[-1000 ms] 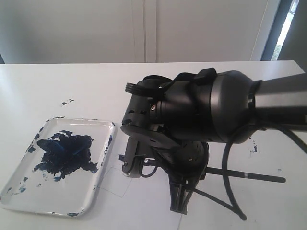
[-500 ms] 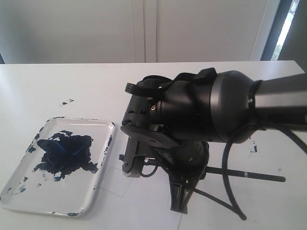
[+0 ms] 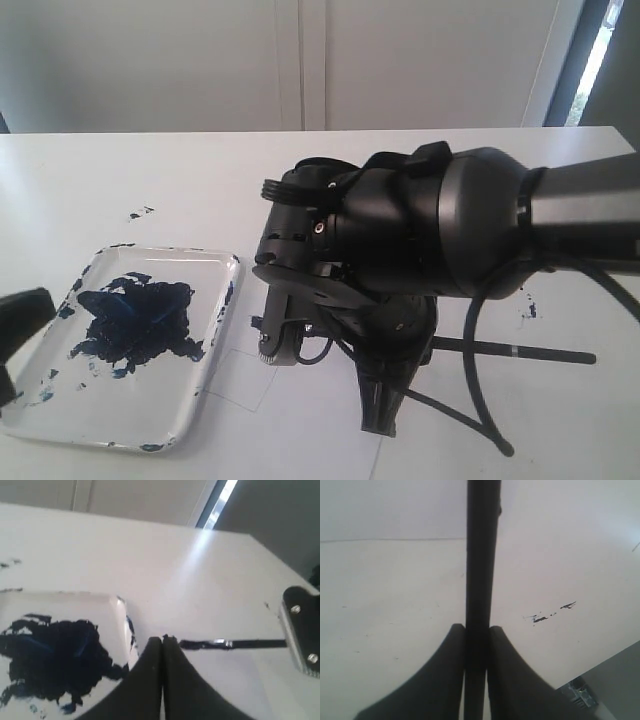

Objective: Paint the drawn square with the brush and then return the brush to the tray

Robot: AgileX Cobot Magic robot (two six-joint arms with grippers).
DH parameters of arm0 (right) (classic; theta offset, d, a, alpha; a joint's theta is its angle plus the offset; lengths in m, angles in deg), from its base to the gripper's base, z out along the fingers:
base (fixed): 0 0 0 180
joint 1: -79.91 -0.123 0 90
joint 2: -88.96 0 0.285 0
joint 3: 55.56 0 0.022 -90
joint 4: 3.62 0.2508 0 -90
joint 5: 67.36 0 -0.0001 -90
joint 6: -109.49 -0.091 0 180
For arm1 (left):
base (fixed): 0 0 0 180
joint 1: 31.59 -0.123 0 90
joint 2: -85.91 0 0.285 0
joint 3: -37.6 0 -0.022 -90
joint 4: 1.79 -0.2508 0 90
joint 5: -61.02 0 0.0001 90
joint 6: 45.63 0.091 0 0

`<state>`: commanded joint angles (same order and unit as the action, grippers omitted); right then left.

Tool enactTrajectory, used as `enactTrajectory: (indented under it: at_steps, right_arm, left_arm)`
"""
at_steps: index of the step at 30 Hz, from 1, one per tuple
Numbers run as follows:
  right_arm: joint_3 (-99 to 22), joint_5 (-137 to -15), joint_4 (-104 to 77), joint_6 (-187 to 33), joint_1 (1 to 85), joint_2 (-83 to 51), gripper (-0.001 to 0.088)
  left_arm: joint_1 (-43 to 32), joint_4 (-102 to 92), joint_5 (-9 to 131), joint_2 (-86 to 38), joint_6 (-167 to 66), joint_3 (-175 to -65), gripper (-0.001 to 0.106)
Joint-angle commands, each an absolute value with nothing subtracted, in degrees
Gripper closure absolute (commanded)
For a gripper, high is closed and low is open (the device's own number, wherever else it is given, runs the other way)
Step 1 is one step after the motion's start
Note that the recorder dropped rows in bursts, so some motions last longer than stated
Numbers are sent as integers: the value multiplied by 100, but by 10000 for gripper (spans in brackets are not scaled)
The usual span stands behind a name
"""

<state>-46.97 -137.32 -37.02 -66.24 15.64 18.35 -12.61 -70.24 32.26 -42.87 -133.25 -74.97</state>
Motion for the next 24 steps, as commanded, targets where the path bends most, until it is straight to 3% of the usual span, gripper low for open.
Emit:
enactTrajectory:
  at_steps: [9,14,24]
  right_arm:
    - [-4697,-13732,-3802,-6624,1564,1835,868]
    - [-4697,-13732,-3875,-6624,1564,1835,868]
    - [-4697,-13732,-4027,-6646,1588,1835,868]
  left_arm:
    - [-1261,-7315,2287,-2757,-13283,-7799,1015]
    - [-1261,-7426,2170,-2308,-13438,-7820,1015]
    - [-1249,-7580,347,-1862,-12429,-7820,1015]
